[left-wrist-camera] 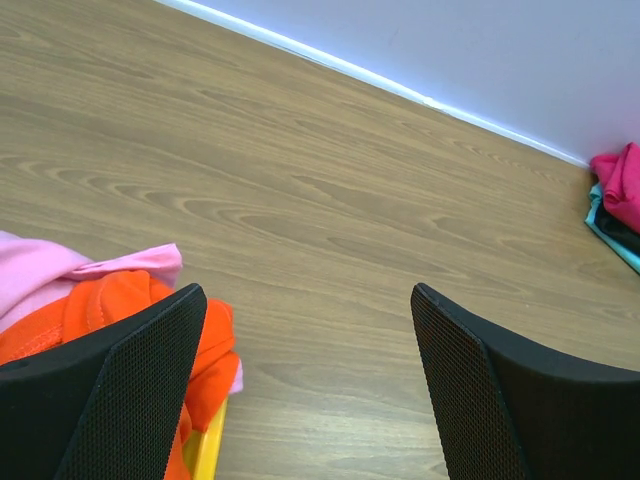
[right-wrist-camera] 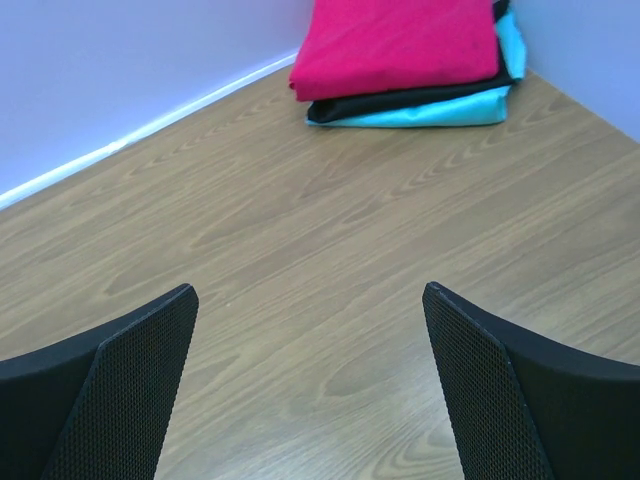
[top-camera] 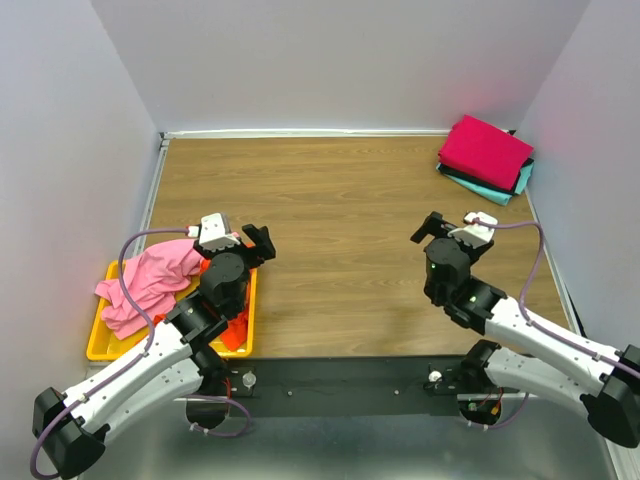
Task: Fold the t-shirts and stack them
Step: Grab the tshirt from the pile
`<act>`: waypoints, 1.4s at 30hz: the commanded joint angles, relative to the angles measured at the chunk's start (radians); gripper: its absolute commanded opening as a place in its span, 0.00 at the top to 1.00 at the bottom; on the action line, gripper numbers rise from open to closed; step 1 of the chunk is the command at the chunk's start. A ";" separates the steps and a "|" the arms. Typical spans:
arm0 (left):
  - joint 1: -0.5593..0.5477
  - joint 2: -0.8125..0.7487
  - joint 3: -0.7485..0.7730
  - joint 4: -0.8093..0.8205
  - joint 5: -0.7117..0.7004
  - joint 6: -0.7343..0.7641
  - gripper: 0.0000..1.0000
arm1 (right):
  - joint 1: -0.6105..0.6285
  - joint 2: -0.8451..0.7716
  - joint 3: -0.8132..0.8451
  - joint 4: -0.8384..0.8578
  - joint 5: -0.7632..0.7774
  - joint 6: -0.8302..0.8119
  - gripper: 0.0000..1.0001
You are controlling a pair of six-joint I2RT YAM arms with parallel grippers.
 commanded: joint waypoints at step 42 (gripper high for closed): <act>0.032 0.468 0.226 -0.751 -0.019 -0.609 0.04 | -0.592 0.209 0.209 0.052 -0.699 0.067 0.00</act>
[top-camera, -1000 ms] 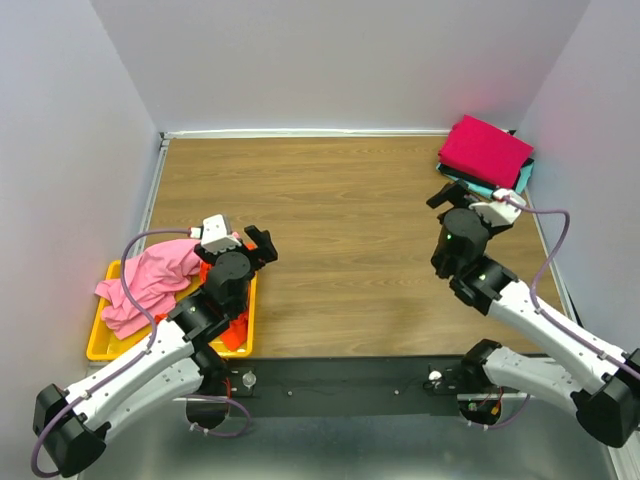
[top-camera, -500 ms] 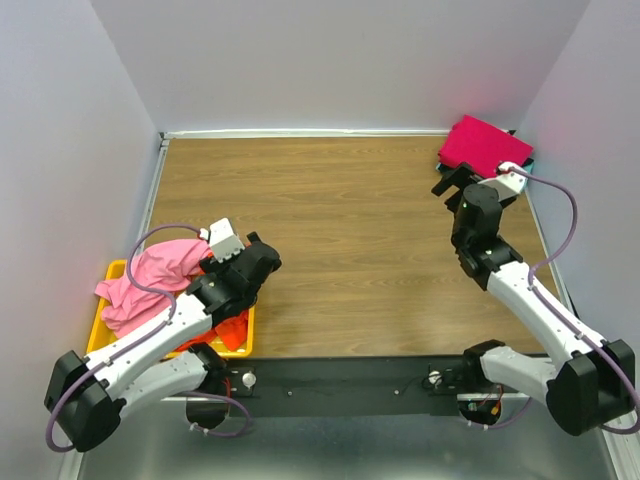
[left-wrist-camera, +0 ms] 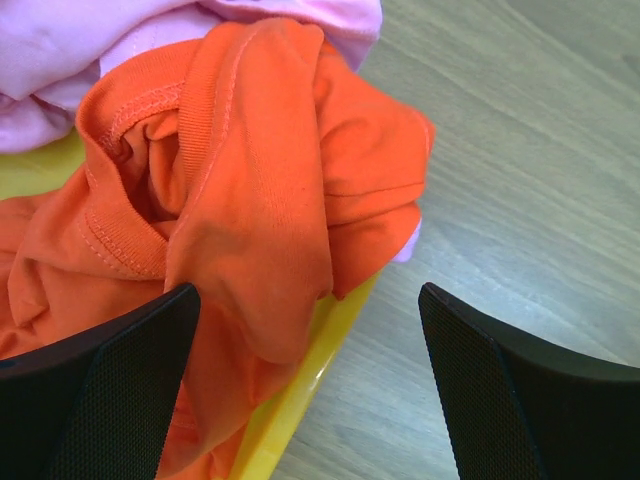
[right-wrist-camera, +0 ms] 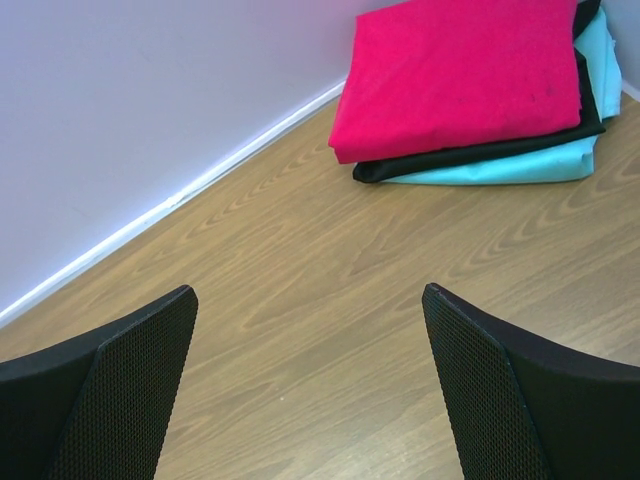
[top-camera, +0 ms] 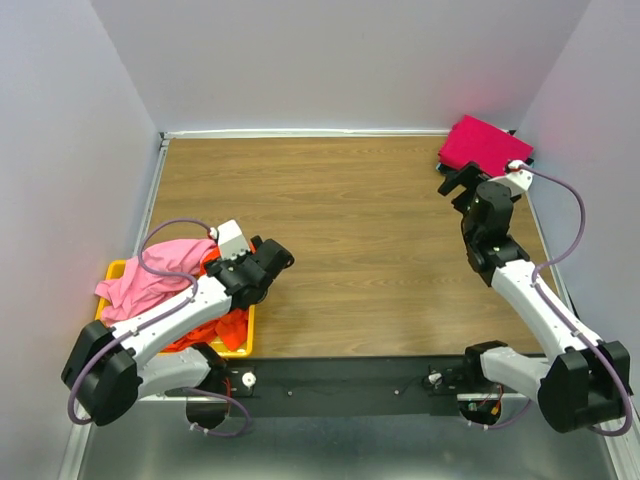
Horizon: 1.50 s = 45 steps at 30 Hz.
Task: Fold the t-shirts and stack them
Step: Grab the tshirt from the pile
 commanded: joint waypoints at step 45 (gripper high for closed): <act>-0.020 -0.002 0.673 0.995 0.510 0.979 1.00 | -0.073 0.052 -0.003 0.016 -0.174 0.023 0.00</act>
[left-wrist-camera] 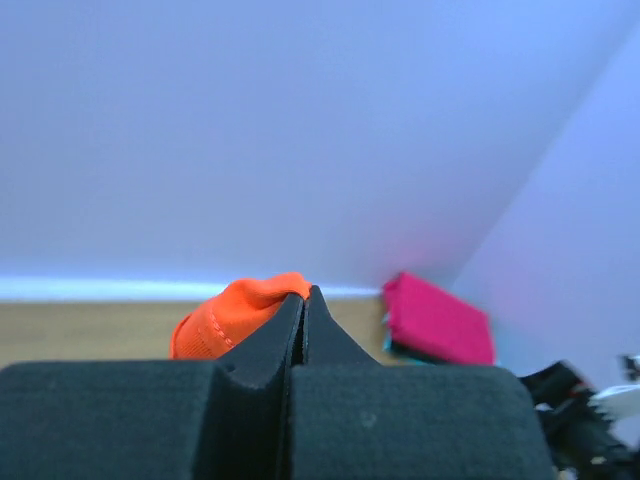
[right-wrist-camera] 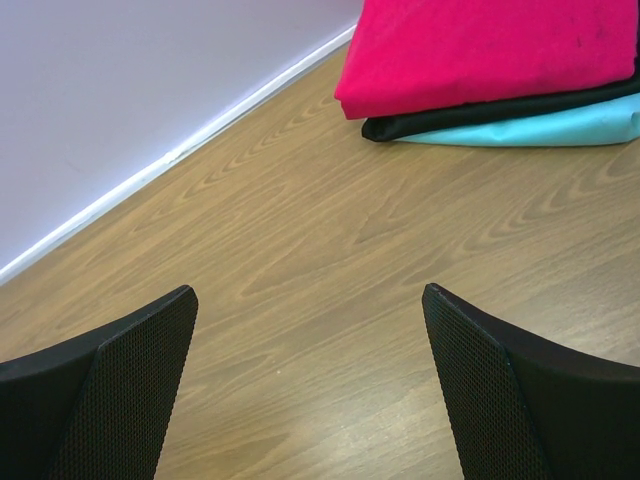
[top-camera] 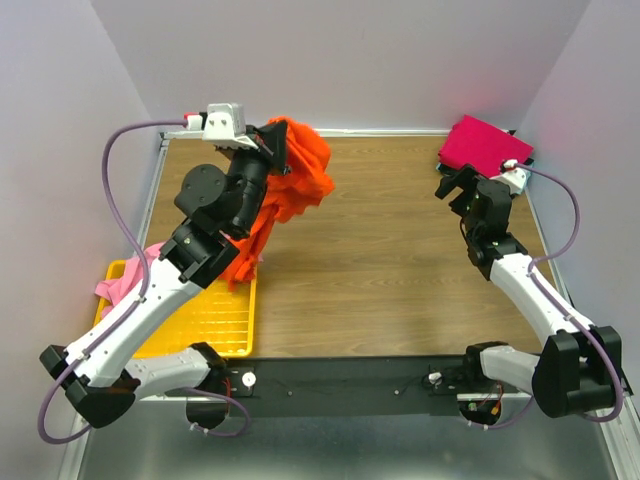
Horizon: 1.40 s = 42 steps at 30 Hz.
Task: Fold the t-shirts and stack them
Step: Grab the tshirt from the pile, then move the tshirt to the center of the board, then flatten the tshirt out
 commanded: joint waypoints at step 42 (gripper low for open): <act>0.054 0.268 -0.501 0.239 0.078 -0.040 0.09 | 0.399 -0.051 -0.233 -0.226 -0.108 0.135 0.04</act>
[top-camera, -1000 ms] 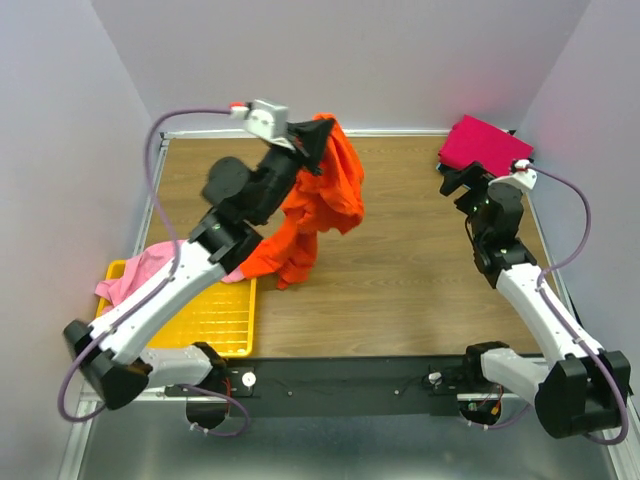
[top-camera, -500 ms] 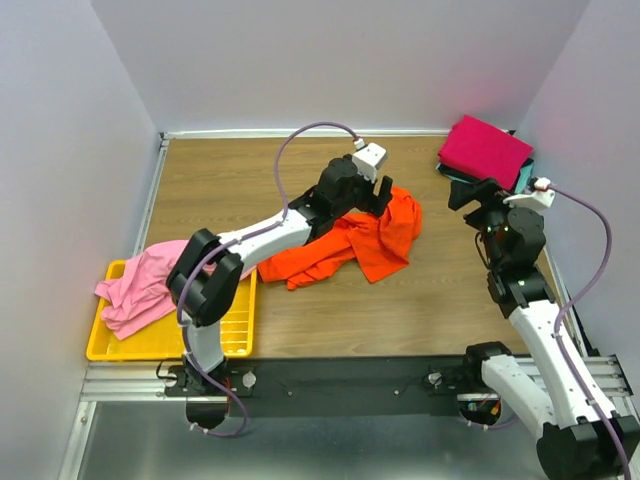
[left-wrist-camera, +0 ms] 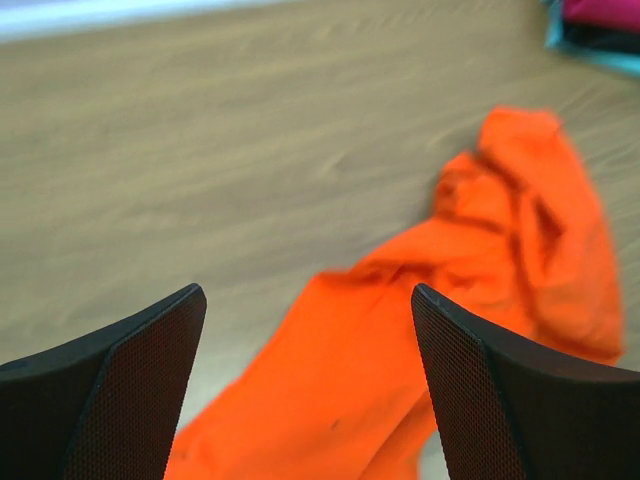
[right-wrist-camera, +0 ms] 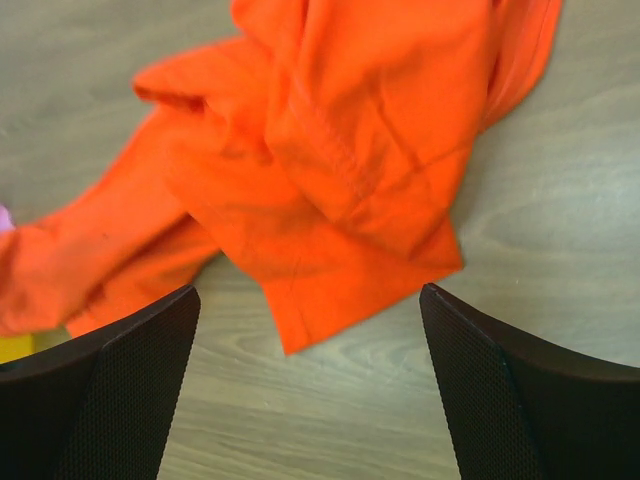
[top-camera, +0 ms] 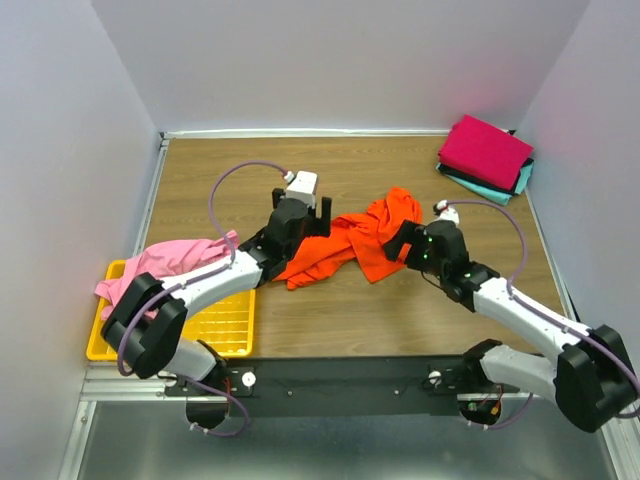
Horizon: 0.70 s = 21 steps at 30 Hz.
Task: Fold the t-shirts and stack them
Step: Flatten the tshirt out
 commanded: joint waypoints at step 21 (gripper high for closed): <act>0.065 -0.322 -0.212 -0.050 -0.082 -0.122 0.09 | 0.339 0.407 0.147 -0.106 0.249 0.042 0.24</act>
